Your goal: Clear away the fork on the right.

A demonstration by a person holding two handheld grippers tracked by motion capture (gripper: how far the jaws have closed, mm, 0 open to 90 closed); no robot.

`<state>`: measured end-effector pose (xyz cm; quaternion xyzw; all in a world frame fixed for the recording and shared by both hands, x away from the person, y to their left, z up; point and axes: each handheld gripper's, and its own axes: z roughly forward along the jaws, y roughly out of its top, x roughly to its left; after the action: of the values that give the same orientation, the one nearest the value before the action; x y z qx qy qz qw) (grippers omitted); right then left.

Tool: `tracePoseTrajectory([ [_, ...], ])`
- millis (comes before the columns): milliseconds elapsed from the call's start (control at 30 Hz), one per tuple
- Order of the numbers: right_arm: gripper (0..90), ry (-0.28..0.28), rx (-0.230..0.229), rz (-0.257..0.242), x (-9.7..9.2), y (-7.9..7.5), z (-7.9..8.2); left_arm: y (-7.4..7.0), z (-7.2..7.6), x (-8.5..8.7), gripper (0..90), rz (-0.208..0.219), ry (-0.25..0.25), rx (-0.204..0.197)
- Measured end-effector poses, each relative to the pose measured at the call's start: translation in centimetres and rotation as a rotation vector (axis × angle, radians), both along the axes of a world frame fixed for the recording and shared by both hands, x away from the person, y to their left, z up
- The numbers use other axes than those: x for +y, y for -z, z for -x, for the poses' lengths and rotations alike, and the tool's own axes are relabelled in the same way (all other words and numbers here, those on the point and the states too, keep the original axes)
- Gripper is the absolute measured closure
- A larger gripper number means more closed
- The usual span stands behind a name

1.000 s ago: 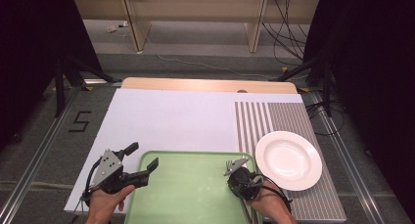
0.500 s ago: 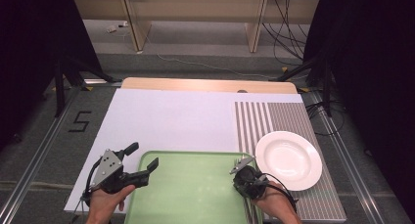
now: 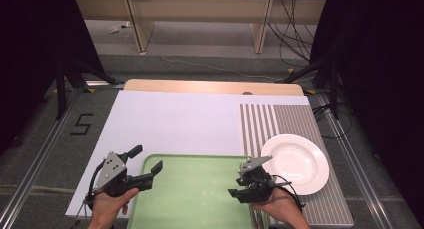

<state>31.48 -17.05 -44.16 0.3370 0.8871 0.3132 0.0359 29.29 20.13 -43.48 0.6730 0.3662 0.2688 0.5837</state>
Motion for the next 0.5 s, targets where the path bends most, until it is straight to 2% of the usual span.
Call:
tracePoseTrajectory([
  [67,41.0,0.011,-0.003,-0.074,-0.2,-0.2,-0.1,0.0,0.0,0.0,16.0,0.002,-0.002,0.001],
  [133,35.3,0.018,0.022,-0.127,-0.6,-0.6,-0.1,0.0,-0.1,0.0,16.0,0.0,-0.002,0.0],
  [200,30.8,0.028,0.019,-0.167,-1.1,-0.8,-0.3,0.0,-0.1,0.0,16.0,0.001,-0.003,0.001],
  [267,20.5,0.031,0.011,-0.191,-1.5,-1.1,-0.4,0.0,-0.2,0.0,16.0,0.003,-0.007,0.004],
  [433,15.1,0.049,-0.012,-0.264,-2.0,-1.7,-0.4,0.1,-0.3,0.0,16.1,0.001,-0.013,0.008],
  [500,15.1,0.064,-0.024,-0.274,-2.2,-1.9,-0.4,0.1,-0.3,-0.1,16.0,0.01,-0.008,0.001],
])
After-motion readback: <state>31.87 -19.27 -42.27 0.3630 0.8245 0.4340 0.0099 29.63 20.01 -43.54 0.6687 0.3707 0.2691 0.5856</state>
